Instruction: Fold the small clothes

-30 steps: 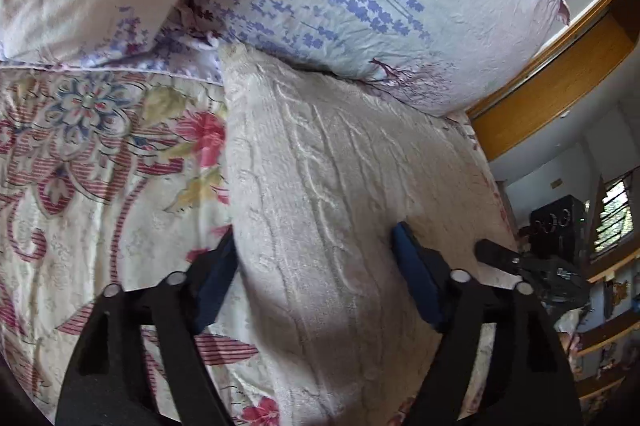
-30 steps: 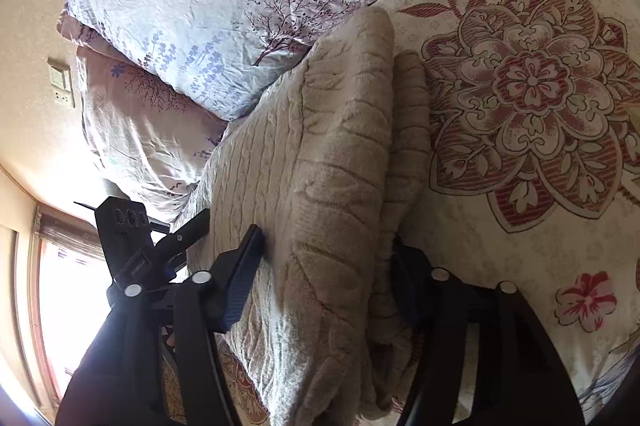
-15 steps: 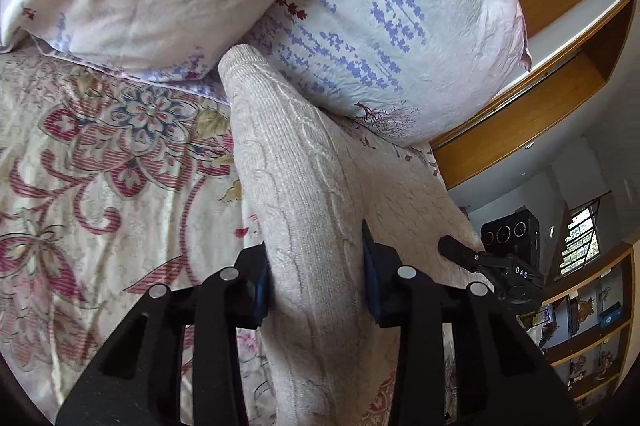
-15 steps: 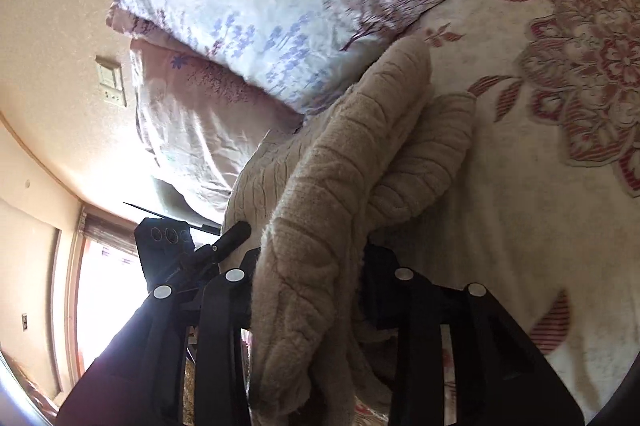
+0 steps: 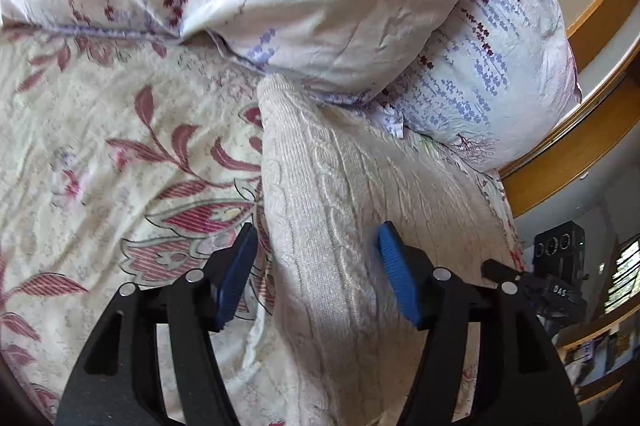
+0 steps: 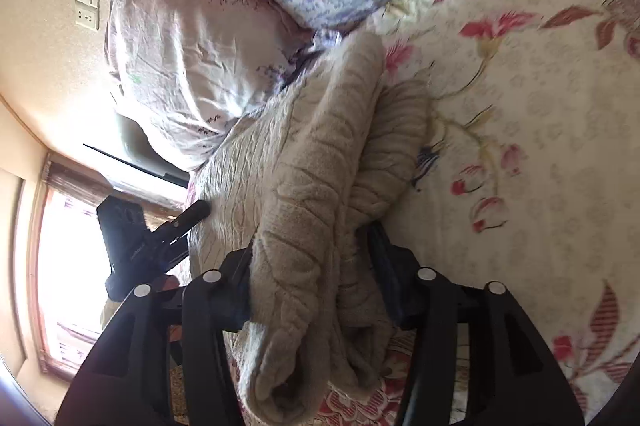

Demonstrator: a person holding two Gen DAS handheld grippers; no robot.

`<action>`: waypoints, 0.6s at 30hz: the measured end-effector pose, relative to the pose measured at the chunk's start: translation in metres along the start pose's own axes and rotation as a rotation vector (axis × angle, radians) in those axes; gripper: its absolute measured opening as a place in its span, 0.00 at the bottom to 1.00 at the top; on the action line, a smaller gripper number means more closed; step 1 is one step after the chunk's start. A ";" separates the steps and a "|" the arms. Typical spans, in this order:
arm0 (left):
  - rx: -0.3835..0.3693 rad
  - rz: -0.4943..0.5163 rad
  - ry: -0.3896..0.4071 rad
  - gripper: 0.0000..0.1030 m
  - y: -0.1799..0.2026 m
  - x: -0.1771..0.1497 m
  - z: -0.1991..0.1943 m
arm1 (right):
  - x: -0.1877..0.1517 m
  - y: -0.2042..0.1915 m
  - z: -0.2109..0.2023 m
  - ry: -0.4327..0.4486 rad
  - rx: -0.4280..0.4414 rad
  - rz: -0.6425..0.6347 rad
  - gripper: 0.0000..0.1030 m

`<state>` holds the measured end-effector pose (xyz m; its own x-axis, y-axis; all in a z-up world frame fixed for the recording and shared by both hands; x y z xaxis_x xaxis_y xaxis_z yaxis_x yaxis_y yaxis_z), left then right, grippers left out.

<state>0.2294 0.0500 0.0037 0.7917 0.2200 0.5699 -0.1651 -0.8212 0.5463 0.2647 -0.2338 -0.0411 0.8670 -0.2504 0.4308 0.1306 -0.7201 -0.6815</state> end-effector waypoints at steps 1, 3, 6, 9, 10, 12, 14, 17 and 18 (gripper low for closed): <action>0.043 0.046 0.047 0.73 0.006 0.001 -0.011 | 0.007 0.002 -0.012 0.046 -0.002 0.005 0.52; 0.102 0.136 0.141 0.81 0.023 0.001 -0.035 | 0.022 0.009 -0.028 0.114 0.008 0.049 0.52; 0.097 0.265 0.176 0.88 0.055 -0.009 -0.050 | 0.043 0.011 -0.020 0.115 0.021 0.094 0.52; 0.092 0.361 0.138 0.90 0.084 -0.022 -0.036 | 0.058 0.012 0.009 0.052 0.027 0.121 0.46; 0.093 0.377 0.120 0.90 0.089 -0.024 -0.027 | 0.051 0.019 0.013 0.034 0.019 0.124 0.27; 0.105 0.386 0.083 0.90 0.089 -0.031 -0.016 | 0.047 0.024 0.019 0.045 0.001 0.129 0.13; 0.103 0.382 0.053 0.90 0.086 -0.035 -0.008 | 0.049 0.028 0.012 0.094 -0.003 0.131 0.10; 0.110 0.379 0.031 0.90 0.079 -0.038 -0.003 | 0.052 0.036 0.001 0.141 -0.033 0.142 0.10; 0.114 0.378 0.025 0.90 0.077 -0.038 0.000 | 0.053 0.039 -0.002 0.142 -0.034 0.150 0.09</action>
Point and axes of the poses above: each gripper's, at about its wrist camera, not at the fingertips, and z roughly the way its jaws point, y to its right, x to its top, the point moved 5 cm from there along z, roughly the way its jaws point, and after that the axes turned 7 degrees about -x, right-handed, at the moved point
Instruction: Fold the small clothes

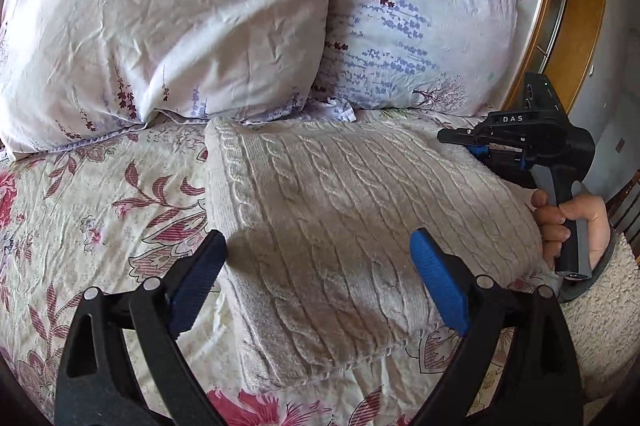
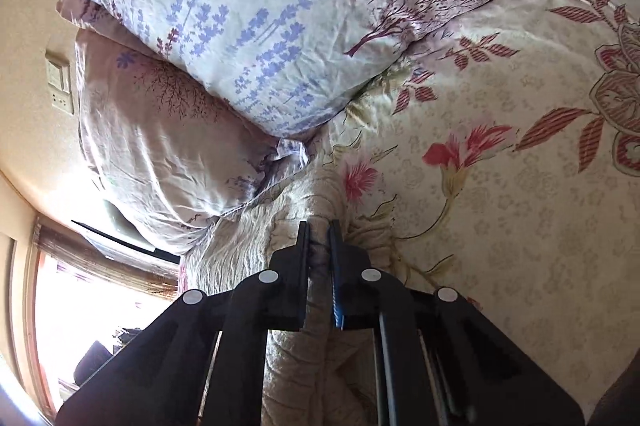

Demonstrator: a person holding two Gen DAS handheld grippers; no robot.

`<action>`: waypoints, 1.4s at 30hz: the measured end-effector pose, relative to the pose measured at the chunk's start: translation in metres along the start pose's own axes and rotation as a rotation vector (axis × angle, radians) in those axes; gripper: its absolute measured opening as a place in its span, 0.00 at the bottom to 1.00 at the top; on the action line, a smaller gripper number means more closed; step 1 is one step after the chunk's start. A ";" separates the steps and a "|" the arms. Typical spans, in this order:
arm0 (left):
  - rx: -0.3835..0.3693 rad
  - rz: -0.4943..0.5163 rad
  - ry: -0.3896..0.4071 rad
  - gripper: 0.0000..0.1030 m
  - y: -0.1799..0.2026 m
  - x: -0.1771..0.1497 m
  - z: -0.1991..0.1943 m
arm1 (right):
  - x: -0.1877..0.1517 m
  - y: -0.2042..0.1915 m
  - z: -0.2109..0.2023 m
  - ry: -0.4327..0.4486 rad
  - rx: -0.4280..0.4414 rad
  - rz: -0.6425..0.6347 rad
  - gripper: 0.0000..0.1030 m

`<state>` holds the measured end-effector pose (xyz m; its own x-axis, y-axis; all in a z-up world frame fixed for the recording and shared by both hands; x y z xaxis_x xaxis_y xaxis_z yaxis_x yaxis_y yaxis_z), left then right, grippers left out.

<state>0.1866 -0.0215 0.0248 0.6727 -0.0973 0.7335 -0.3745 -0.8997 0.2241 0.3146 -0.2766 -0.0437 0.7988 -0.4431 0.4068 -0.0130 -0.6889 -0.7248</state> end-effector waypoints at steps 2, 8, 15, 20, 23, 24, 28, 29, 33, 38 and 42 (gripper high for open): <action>0.007 0.000 -0.007 0.90 -0.003 -0.002 0.005 | 0.000 0.006 0.005 -0.013 -0.012 0.004 0.09; 0.049 -0.004 -0.039 0.90 -0.008 -0.006 0.015 | -0.007 0.011 0.023 -0.052 -0.047 -0.001 0.10; 0.078 0.055 0.049 0.98 -0.021 -0.012 -0.042 | -0.032 -0.001 -0.044 -0.007 0.044 -0.067 0.76; 0.139 0.103 0.006 0.98 -0.030 -0.043 -0.058 | -0.068 -0.001 -0.059 -0.057 0.106 -0.077 0.54; 0.174 0.148 -0.009 0.98 -0.027 -0.056 -0.058 | -0.082 -0.006 -0.045 -0.124 0.120 -0.090 0.25; 0.178 0.158 -0.010 0.98 -0.025 -0.059 -0.057 | -0.086 -0.008 -0.043 -0.117 0.093 -0.113 0.21; 0.176 0.185 0.018 0.98 -0.019 -0.064 -0.059 | -0.076 0.001 -0.050 -0.012 0.010 -0.069 0.13; 0.173 0.192 0.022 0.98 -0.017 -0.064 -0.058 | -0.075 0.005 -0.047 -0.017 0.009 -0.054 0.13; 0.159 0.198 -0.003 0.98 -0.011 -0.065 -0.051 | -0.080 0.010 -0.043 -0.025 0.020 -0.046 0.13; 0.138 0.215 -0.065 0.78 -0.003 -0.066 -0.034 | -0.079 0.012 -0.042 -0.041 0.040 -0.027 0.13; 0.161 0.217 -0.115 0.65 -0.008 -0.065 -0.023 | -0.080 0.014 -0.041 -0.058 0.066 -0.007 0.14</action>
Point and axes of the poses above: each gripper's, at about its wrist camera, not at the fingertips, and z roughly the way its jaws point, y to its right, x to its top, the point moved 5 cm from there along z, roughly the way its jaws point, and after that the axes turned 7 degrees about -x, right-handed, at the moved point
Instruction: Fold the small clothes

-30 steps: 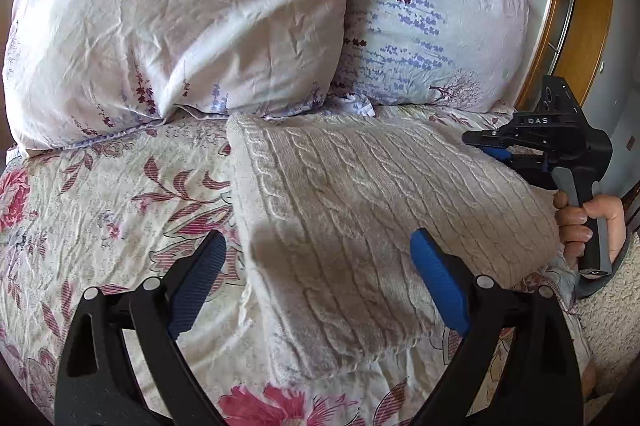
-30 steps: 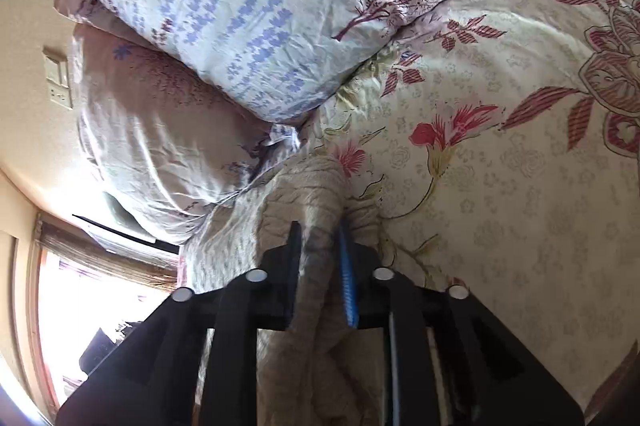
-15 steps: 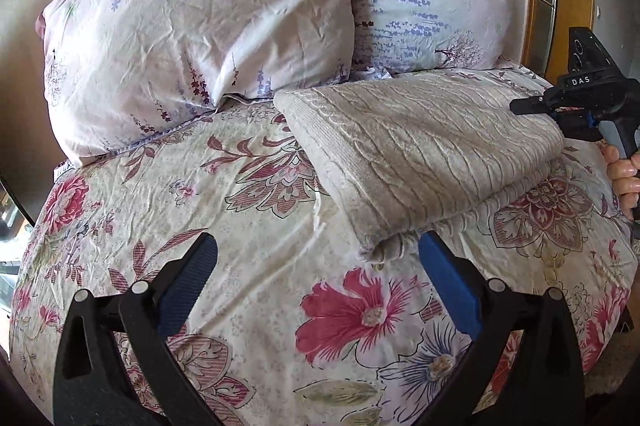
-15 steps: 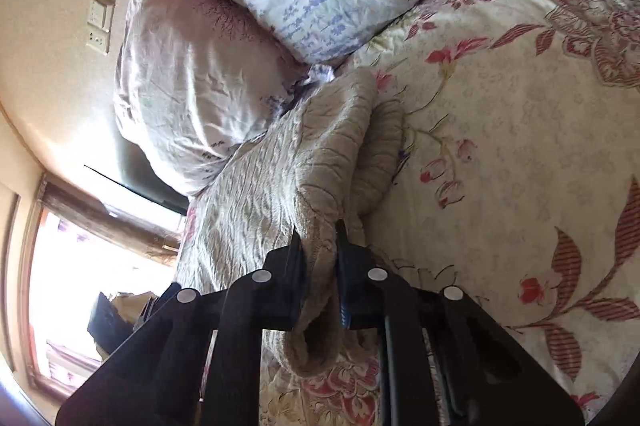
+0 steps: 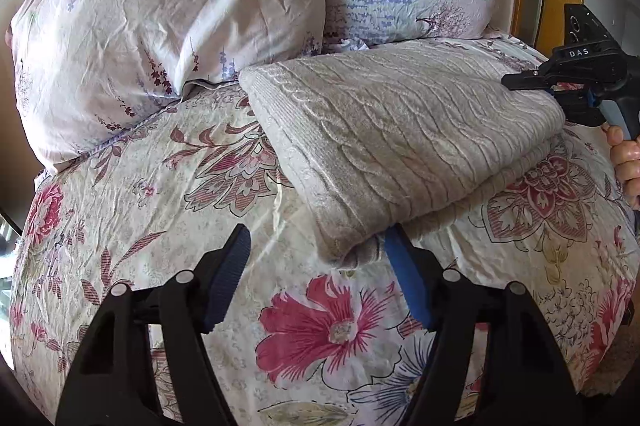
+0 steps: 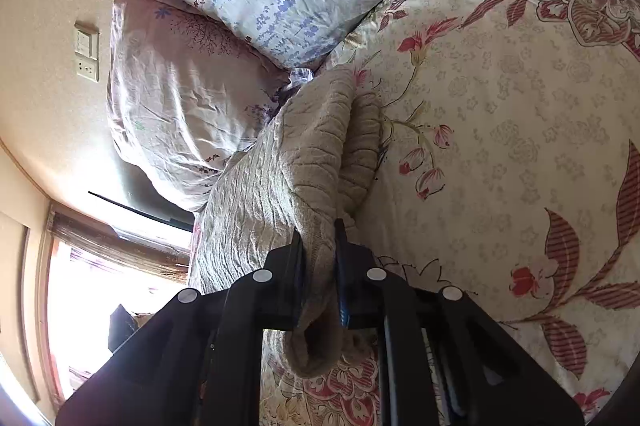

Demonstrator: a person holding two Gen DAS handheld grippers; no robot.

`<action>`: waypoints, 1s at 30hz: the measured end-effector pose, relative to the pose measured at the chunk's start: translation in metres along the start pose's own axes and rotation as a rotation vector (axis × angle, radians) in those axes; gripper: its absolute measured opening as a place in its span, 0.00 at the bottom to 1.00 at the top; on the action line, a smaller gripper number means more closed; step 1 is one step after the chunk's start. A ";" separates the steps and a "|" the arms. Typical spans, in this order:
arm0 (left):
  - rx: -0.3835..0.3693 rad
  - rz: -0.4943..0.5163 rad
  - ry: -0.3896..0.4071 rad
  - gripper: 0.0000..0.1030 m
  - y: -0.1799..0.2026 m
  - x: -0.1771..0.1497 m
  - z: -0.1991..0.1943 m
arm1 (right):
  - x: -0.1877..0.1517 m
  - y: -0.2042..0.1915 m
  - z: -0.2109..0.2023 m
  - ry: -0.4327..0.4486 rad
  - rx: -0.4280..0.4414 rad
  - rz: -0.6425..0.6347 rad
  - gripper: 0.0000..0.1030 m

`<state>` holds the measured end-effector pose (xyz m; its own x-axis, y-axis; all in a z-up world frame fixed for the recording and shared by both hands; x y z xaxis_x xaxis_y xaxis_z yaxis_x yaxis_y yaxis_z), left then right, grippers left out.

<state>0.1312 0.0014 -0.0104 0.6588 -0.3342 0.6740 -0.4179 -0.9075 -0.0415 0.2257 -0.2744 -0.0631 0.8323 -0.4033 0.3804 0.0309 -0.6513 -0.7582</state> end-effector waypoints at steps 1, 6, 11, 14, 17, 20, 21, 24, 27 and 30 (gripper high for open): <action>0.020 0.015 -0.007 0.65 -0.001 0.000 0.001 | 0.000 0.001 0.000 -0.003 0.007 0.007 0.14; 0.099 0.005 0.004 0.64 -0.012 0.005 -0.001 | -0.002 -0.001 0.002 -0.006 0.009 0.003 0.14; -0.019 -0.268 -0.004 0.64 -0.045 0.003 -0.001 | -0.008 -0.008 0.003 -0.008 -0.020 -0.042 0.15; -0.061 -0.277 0.010 0.66 -0.041 -0.003 -0.007 | -0.011 -0.011 -0.005 0.004 -0.024 -0.066 0.31; -0.022 -0.203 0.080 0.77 -0.032 -0.003 -0.034 | -0.019 -0.015 -0.020 0.030 -0.018 -0.090 0.45; -0.088 -0.241 0.198 0.77 -0.029 0.010 -0.064 | -0.031 -0.021 -0.031 0.048 -0.026 -0.137 0.44; -0.132 -0.257 0.240 0.77 -0.025 0.016 -0.071 | -0.035 -0.023 -0.032 0.049 -0.032 -0.151 0.44; -0.235 -0.274 0.285 0.77 -0.003 0.035 -0.067 | -0.045 -0.031 -0.032 0.071 -0.084 -0.197 0.36; -0.212 -0.247 0.212 0.70 0.024 0.045 -0.037 | -0.049 -0.034 -0.027 0.094 -0.195 -0.266 0.34; -0.151 -0.271 0.090 0.58 0.031 0.041 -0.003 | -0.055 -0.028 -0.016 0.080 -0.316 -0.309 0.33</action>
Point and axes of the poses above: each gripper's, at about its wrist camera, not at the fingertips, and z roughly the way its jaws point, y to its right, x to its top, the point moved 5 cm from there along z, roughly the way its jaws point, and after that the axes turned 7 degrees about -x, right-handed, at the moved point
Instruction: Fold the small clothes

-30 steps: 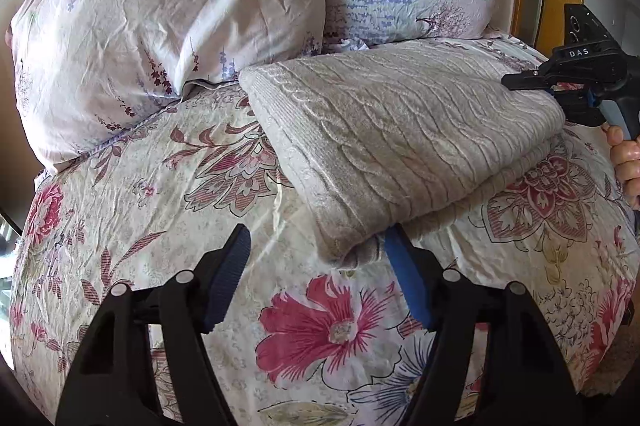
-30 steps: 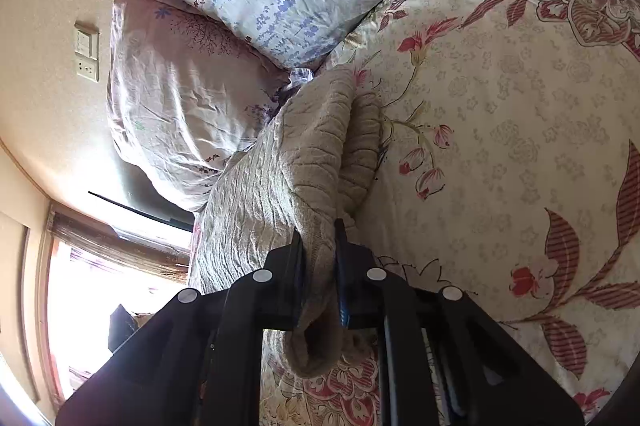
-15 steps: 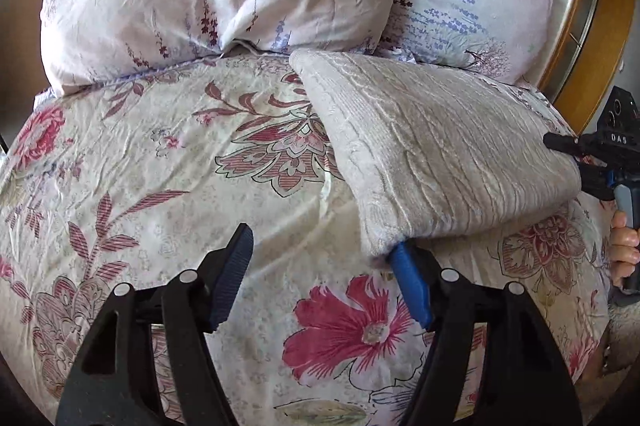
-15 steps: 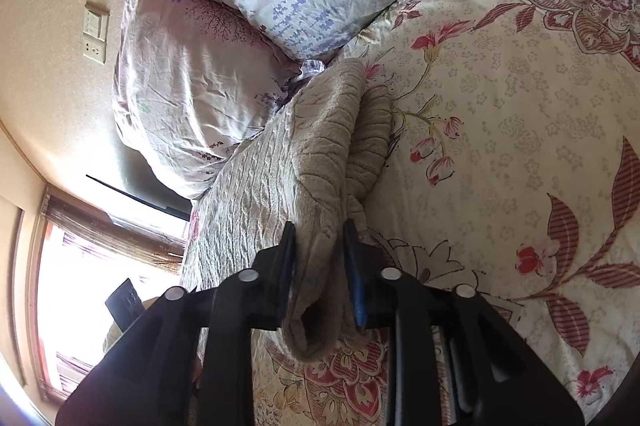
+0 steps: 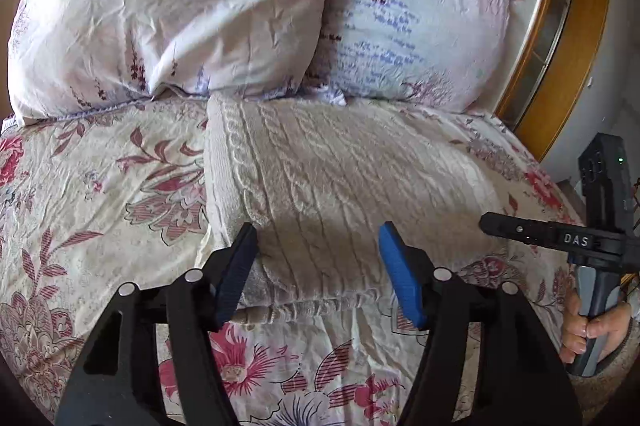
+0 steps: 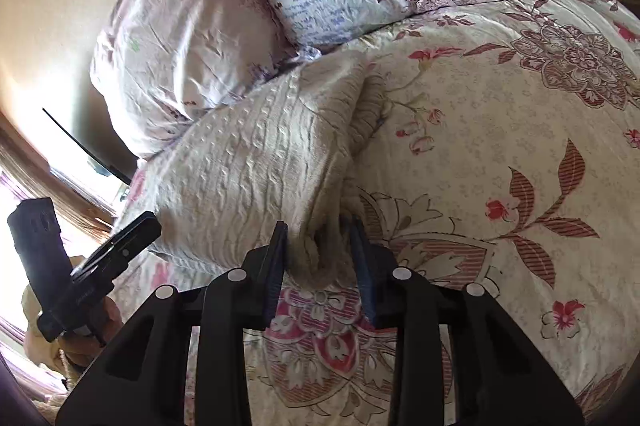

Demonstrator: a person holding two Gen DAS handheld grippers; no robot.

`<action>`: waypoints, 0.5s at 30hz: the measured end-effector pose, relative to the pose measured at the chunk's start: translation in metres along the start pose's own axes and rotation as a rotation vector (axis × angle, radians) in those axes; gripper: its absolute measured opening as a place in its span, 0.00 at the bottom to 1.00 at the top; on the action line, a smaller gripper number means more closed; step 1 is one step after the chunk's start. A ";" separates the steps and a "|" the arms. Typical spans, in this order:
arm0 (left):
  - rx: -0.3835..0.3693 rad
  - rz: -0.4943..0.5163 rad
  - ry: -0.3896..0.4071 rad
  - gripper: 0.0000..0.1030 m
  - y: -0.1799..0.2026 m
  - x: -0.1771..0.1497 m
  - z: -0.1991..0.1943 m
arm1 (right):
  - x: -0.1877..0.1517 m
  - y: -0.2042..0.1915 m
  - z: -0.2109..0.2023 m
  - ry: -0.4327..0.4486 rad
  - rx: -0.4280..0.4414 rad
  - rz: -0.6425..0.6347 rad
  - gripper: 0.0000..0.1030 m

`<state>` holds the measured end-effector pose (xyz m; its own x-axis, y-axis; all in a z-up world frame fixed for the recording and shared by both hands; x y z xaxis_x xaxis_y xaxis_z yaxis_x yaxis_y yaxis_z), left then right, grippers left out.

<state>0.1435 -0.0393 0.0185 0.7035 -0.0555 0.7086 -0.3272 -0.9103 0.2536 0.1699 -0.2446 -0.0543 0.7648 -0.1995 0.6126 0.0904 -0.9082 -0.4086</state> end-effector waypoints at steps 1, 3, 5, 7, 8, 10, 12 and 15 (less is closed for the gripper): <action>0.027 -0.002 -0.018 0.55 -0.002 -0.003 0.006 | -0.003 0.001 0.005 -0.011 -0.031 -0.013 0.33; 0.079 0.015 -0.044 0.53 -0.004 -0.005 0.014 | -0.008 0.002 0.012 -0.026 -0.056 -0.029 0.33; 0.120 0.047 -0.059 0.52 -0.003 -0.007 0.019 | -0.008 0.000 0.013 -0.021 -0.084 -0.054 0.36; 0.125 0.069 -0.046 0.52 -0.001 -0.008 0.015 | -0.006 -0.003 0.005 0.025 -0.105 -0.074 0.36; 0.109 0.079 -0.020 0.53 0.003 -0.008 0.008 | -0.004 -0.006 -0.006 0.079 -0.104 -0.086 0.36; 0.092 0.103 0.040 0.62 0.009 -0.008 -0.007 | -0.002 -0.015 -0.026 0.177 -0.090 -0.130 0.36; 0.080 0.123 0.058 0.65 0.011 -0.009 -0.012 | 0.000 -0.025 -0.031 0.193 -0.036 -0.167 0.36; 0.069 0.102 0.008 0.65 0.007 -0.012 -0.001 | 0.000 -0.035 -0.023 0.186 -0.004 -0.203 0.36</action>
<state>0.1326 -0.0451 0.0125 0.6634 -0.1467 0.7337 -0.3531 -0.9259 0.1341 0.1518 -0.2214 -0.0244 0.6009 -0.0765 0.7956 0.2272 -0.9380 -0.2618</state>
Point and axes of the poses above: each gripper's, at about its wrist camera, not at the fingertips, and z roughly the way its jaws point, y to its right, x to its top, the point moved 5 cm from there along z, roughly the way its jaws point, and after that the axes turned 7 degrees about -x, right-handed, at the moved point
